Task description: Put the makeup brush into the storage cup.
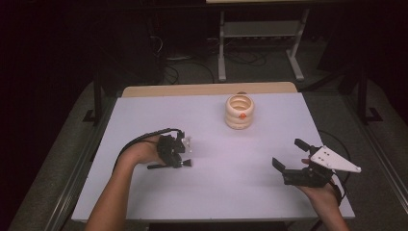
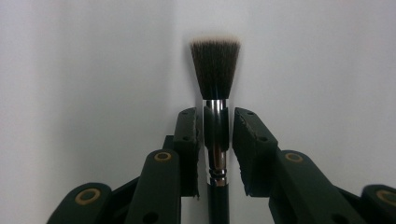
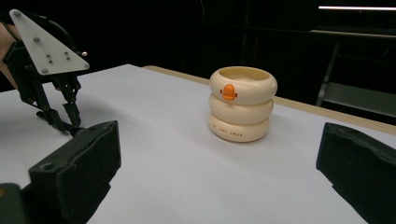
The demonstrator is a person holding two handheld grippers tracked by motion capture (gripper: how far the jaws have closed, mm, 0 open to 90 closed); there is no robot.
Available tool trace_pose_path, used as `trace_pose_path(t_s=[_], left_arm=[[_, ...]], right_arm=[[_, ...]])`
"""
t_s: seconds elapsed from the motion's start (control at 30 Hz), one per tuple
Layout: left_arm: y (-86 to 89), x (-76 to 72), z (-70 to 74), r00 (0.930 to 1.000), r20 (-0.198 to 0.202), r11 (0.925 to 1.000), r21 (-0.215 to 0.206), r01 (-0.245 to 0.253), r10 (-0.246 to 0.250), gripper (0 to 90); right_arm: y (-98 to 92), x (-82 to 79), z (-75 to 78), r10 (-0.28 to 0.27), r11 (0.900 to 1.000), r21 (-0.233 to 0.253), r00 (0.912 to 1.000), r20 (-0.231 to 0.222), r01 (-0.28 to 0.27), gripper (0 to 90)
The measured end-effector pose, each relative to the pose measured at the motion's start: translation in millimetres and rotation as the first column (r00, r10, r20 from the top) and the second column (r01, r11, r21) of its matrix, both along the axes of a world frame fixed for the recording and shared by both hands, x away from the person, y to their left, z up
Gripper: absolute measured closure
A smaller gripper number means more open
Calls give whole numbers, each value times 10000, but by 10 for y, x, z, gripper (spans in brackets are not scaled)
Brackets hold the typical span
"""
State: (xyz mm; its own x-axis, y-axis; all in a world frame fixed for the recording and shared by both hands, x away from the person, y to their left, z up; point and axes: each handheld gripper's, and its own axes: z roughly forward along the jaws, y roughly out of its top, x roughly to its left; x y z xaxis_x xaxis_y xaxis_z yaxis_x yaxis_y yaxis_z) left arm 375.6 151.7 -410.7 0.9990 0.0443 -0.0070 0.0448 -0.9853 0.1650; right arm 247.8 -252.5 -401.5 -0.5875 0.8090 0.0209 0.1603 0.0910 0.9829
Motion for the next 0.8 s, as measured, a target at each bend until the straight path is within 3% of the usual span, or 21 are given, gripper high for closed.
trace_pose_path(t_s=[0.8], left_arm=[[3, 33, -30, 9997, -207, 9999, -6, -151, 151, 769]], right_arm=[[-9, -3, 2, -58, 10000, 75, 10000, -17, 58, 0]])
